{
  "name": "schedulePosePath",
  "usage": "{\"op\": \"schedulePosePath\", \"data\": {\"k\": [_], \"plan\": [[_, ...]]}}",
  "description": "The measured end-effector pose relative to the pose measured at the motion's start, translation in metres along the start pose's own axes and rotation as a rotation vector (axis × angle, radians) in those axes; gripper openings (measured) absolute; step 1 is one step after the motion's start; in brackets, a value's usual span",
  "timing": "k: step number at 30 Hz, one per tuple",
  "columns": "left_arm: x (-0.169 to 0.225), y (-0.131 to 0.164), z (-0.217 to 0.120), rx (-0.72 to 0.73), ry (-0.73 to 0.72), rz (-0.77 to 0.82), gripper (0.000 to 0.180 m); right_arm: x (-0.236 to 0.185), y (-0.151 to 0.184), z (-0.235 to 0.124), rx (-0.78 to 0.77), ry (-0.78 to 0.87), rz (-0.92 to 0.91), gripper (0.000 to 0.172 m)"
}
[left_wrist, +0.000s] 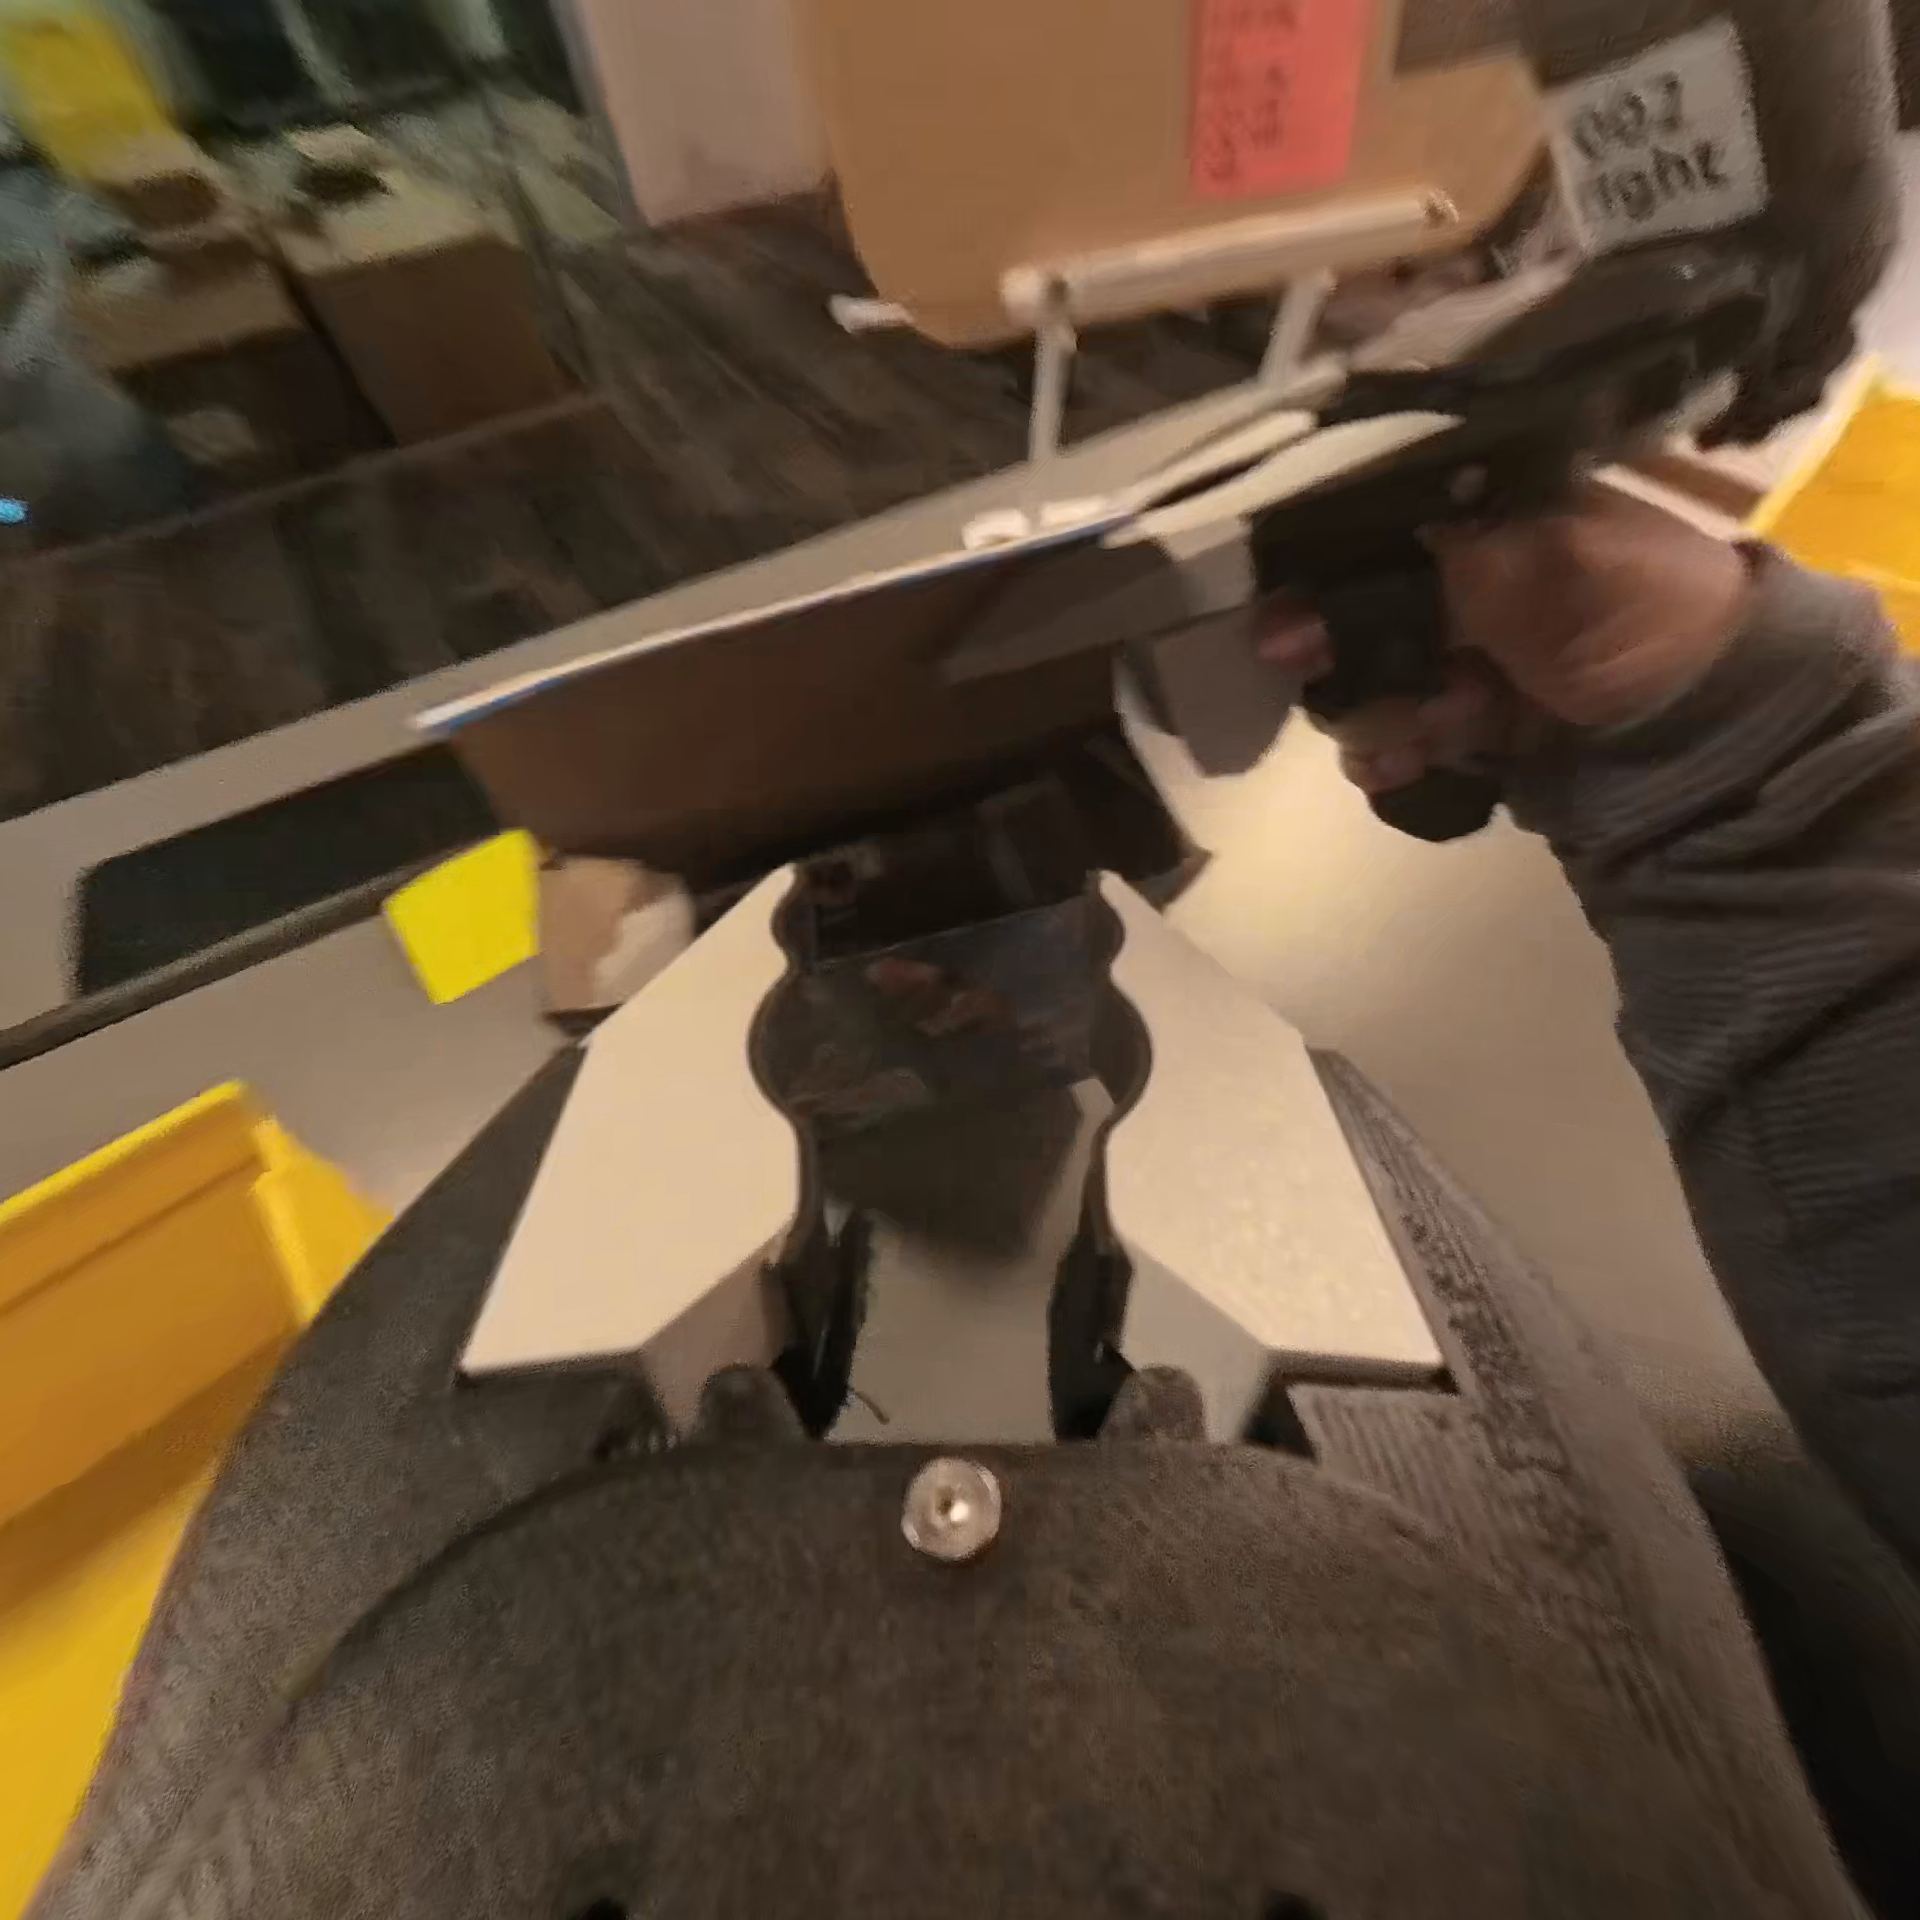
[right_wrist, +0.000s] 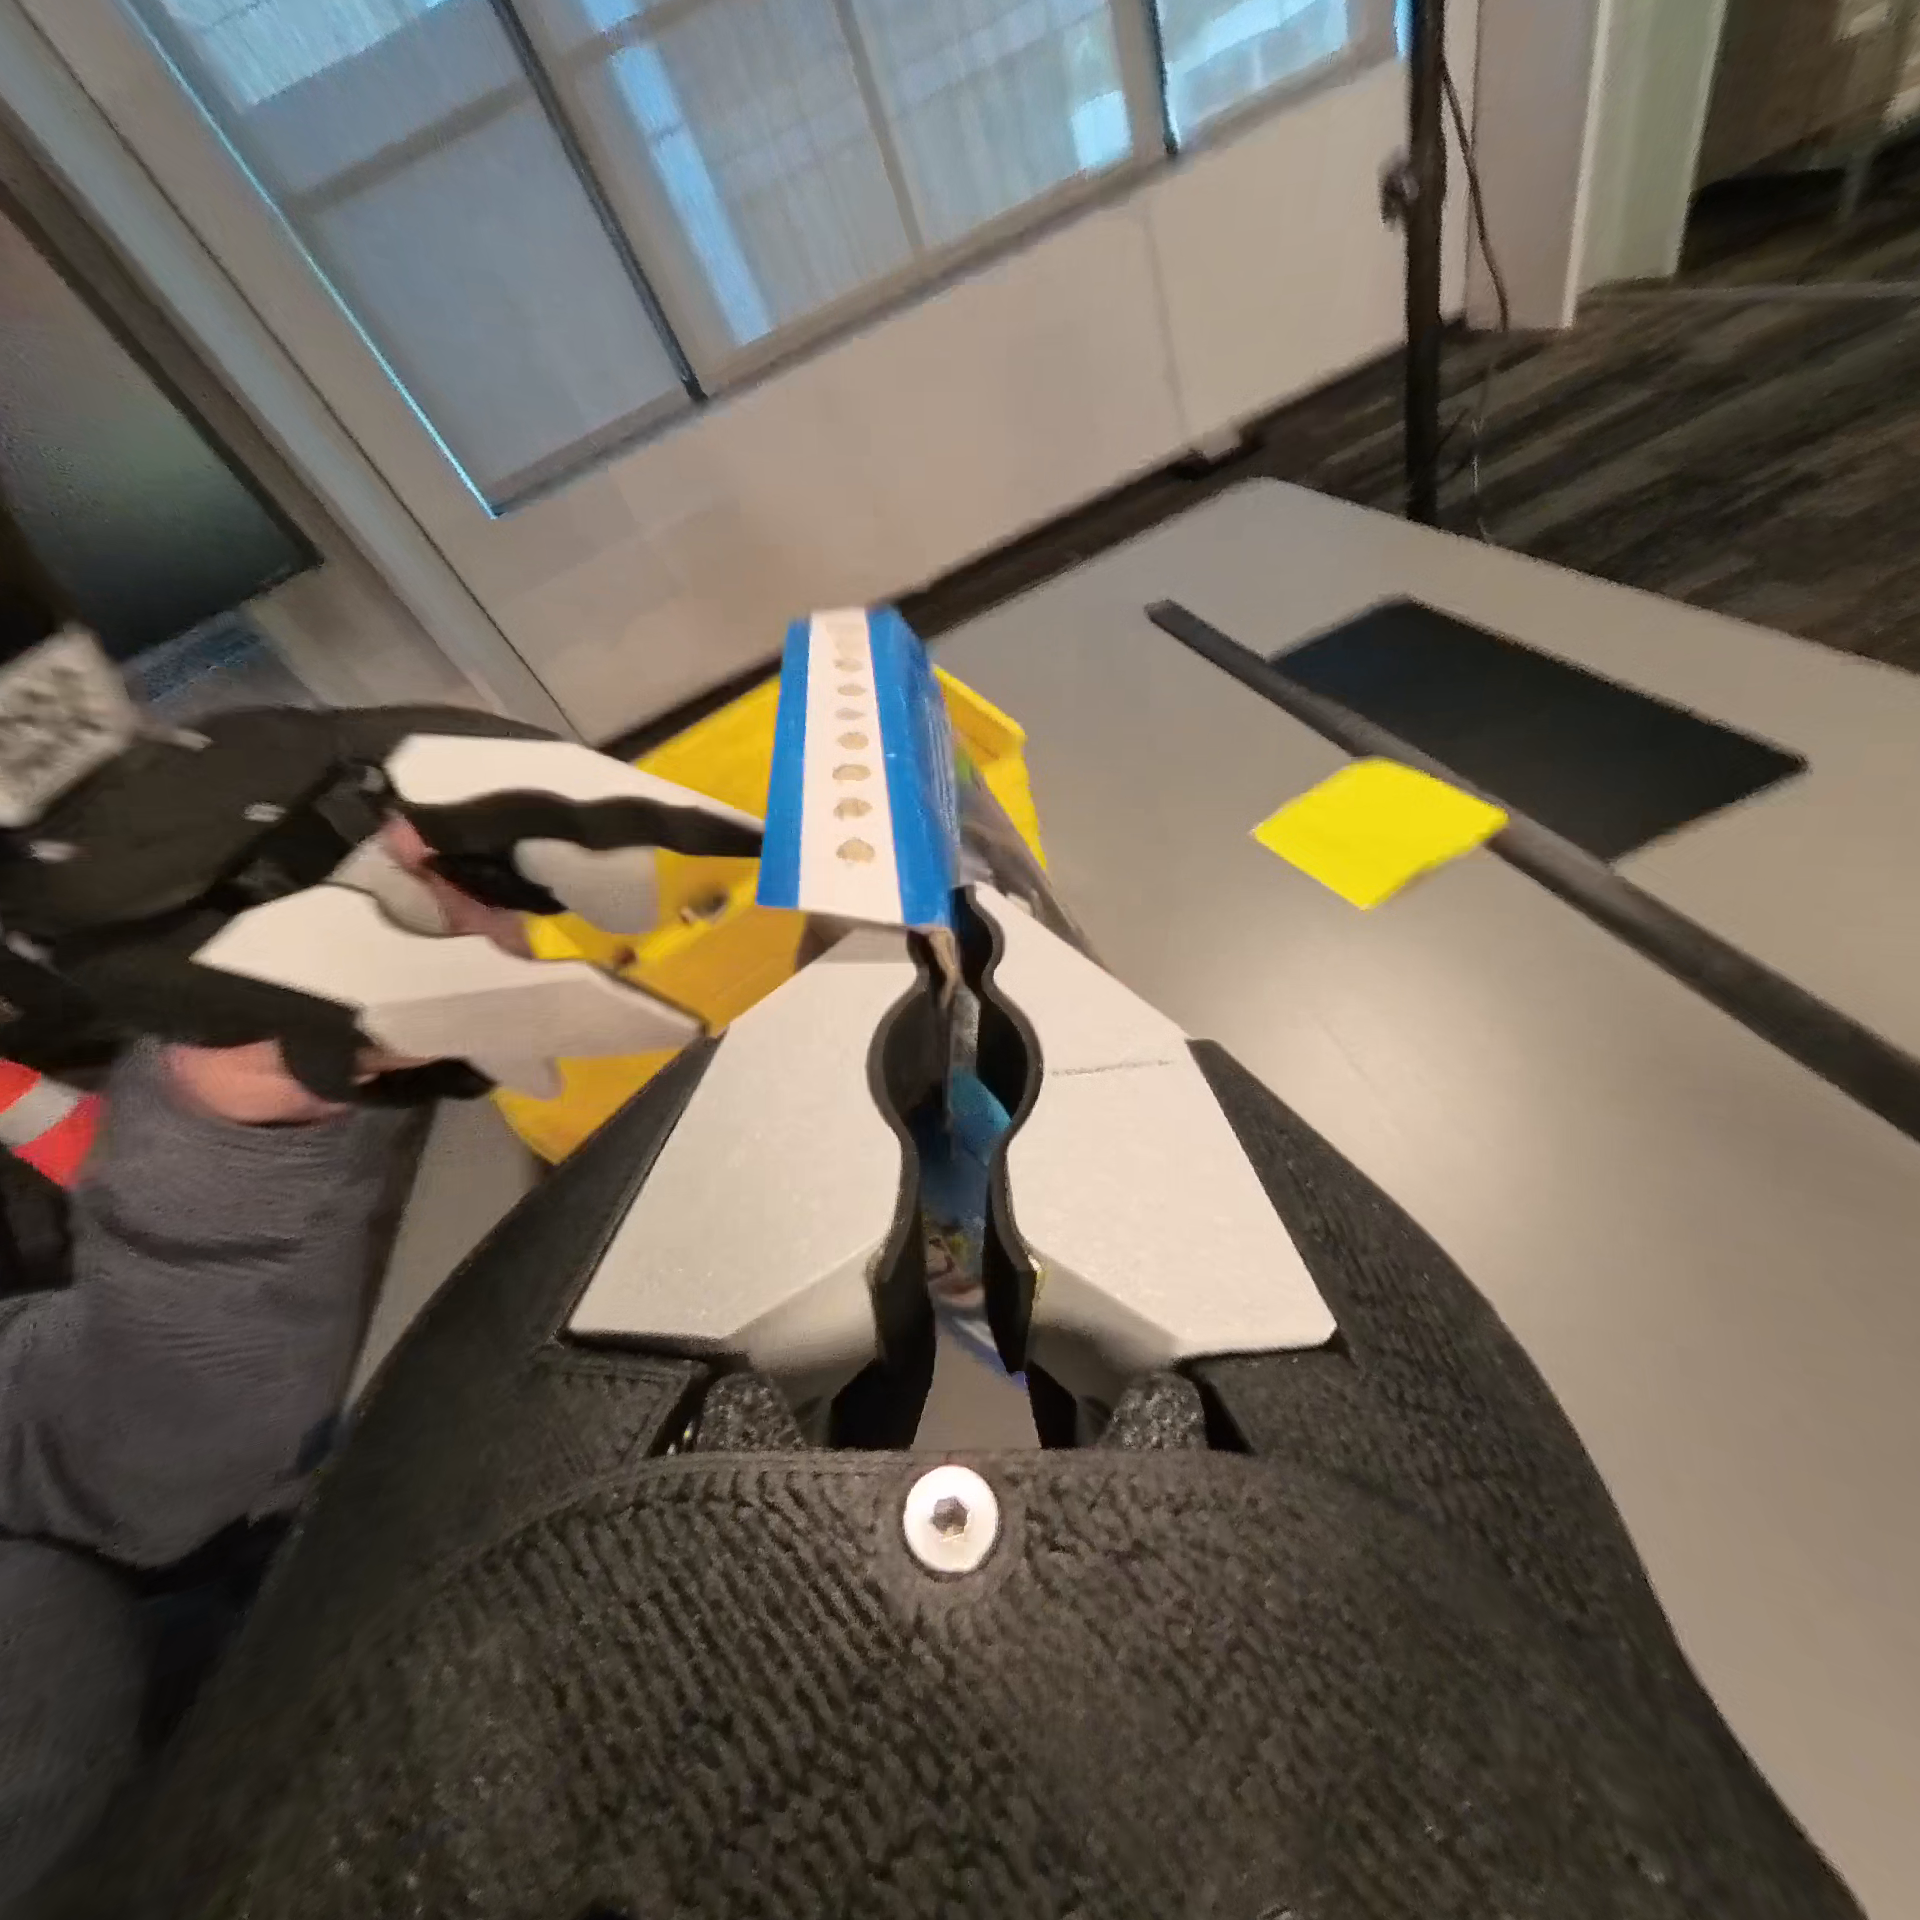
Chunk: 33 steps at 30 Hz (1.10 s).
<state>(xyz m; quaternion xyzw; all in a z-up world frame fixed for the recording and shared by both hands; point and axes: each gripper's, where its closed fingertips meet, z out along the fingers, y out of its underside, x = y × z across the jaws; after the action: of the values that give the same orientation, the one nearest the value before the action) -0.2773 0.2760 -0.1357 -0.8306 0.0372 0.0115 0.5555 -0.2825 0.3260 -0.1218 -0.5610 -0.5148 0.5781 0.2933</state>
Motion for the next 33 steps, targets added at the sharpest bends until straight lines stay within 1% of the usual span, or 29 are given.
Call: {"op": "schedulePosePath", "data": {"k": [2, 3, 4, 5, 6, 7, 8, 10, 11, 12, 14, 16, 17, 18, 20, 22, 23, 26, 28, 30, 31, 33], "plan": [[-0.016, -0.007, -0.021, 0.095, -0.075, -0.033, 0.048, -0.007, -0.021, -0.006, 0.109, -0.02, -0.01, 0.0], [-0.022, -0.009, -0.031, 0.136, -0.1, -0.049, 0.045, 0.005, -0.015, -0.004, 0.086, 0.03, 0.004, 0.0], [-0.027, -0.01, -0.04, 0.167, -0.114, -0.066, 0.042, 0.022, 0.0, 0.0, 0.024, 0.09, 0.032, 0.0], [-0.031, -0.01, -0.047, 0.188, -0.115, -0.085, 0.04, 0.028, 0.004, 0.001, 0.024, 0.086, 0.09, 0.0], [-0.033, -0.01, -0.053, 0.2, -0.111, -0.106, 0.04, 0.022, 0.002, -0.002, 0.04, 0.035, 0.128, 0.0], [-0.035, -0.009, -0.059, 0.208, -0.109, -0.122, 0.04, 0.015, -0.005, -0.005, 0.07, 0.003, 0.113, 0.0], [-0.037, -0.007, -0.063, 0.213, -0.113, -0.129, 0.04, 0.015, -0.009, -0.007, 0.089, 0.015, 0.097, 0.0], [-0.043, -0.003, -0.071, 0.212, -0.139, -0.127, 0.039, 0.026, 0.001, -0.003, 0.047, 0.061, 0.119, 0.0], [-0.044, -0.001, -0.074, 0.209, -0.147, -0.128, 0.039, 0.026, 0.004, -0.002, 0.042, 0.046, 0.155, 0.0], [-0.045, 0.001, -0.077, 0.207, -0.149, -0.13, 0.039, 0.019, -0.002, -0.005, 0.058, 0.025, 0.146, 0.0], [-0.046, 0.005, -0.082, 0.208, -0.156, -0.129, 0.039, 0.015, -0.01, -0.008, 0.077, 0.047, 0.081, 0.0], [-0.048, 0.009, -0.087, 0.205, -0.17, -0.125, 0.038, 0.029, 0.004, -0.002, 0.033, 0.069, 0.139, 0.0], [-0.049, 0.01, -0.089, 0.206, -0.172, -0.127, 0.037, 0.027, 0.004, -0.003, 0.051, 0.034, 0.195, 0.0], [-0.049, 0.011, -0.09, 0.206, -0.167, -0.13, 0.037, 0.02, 0.001, -0.004, 0.05, 0.011, 0.174, 0.0], [-0.049, 0.014, -0.093, 0.203, -0.165, -0.132, 0.037, 0.014, -0.008, -0.006, 0.071, 0.031, 0.1, 0.0], [-0.05, 0.017, -0.095, 0.199, -0.171, -0.131, 0.037, 0.02, 0.005, 0.0, 0.018, 0.036, 0.162, 0.0], [-0.05, 0.017, -0.095, 0.202, -0.172, -0.134, 0.037, 0.012, 0.001, 0.0, 0.028, 0.003, 0.165, 0.0], [-0.051, 0.016, -0.093, 0.223, -0.163, -0.154, 0.038, -0.023, -0.012, -0.004, 0.023, -0.051, 0.008, 0.0], [-0.048, 0.014, -0.088, 0.228, -0.137, -0.163, 0.047, -0.042, -0.009, -0.003, -0.008, -0.136, -0.033, 0.0], [-0.038, 0.01, -0.083, 0.243, -0.067, -0.152, 0.06, -0.06, -0.002, -0.003, -0.038, -0.253, -0.053, 0.0], [-0.032, 0.008, -0.081, 0.25, -0.025, -0.146, 0.063, -0.07, 0.001, -0.005, -0.048, -0.318, -0.07, 0.0], [-0.02, 0.01, -0.078, 0.218, 0.047, -0.116, 0.067, -0.084, 0.003, -0.009, -0.052, -0.388, -0.13, 0.0]]}}
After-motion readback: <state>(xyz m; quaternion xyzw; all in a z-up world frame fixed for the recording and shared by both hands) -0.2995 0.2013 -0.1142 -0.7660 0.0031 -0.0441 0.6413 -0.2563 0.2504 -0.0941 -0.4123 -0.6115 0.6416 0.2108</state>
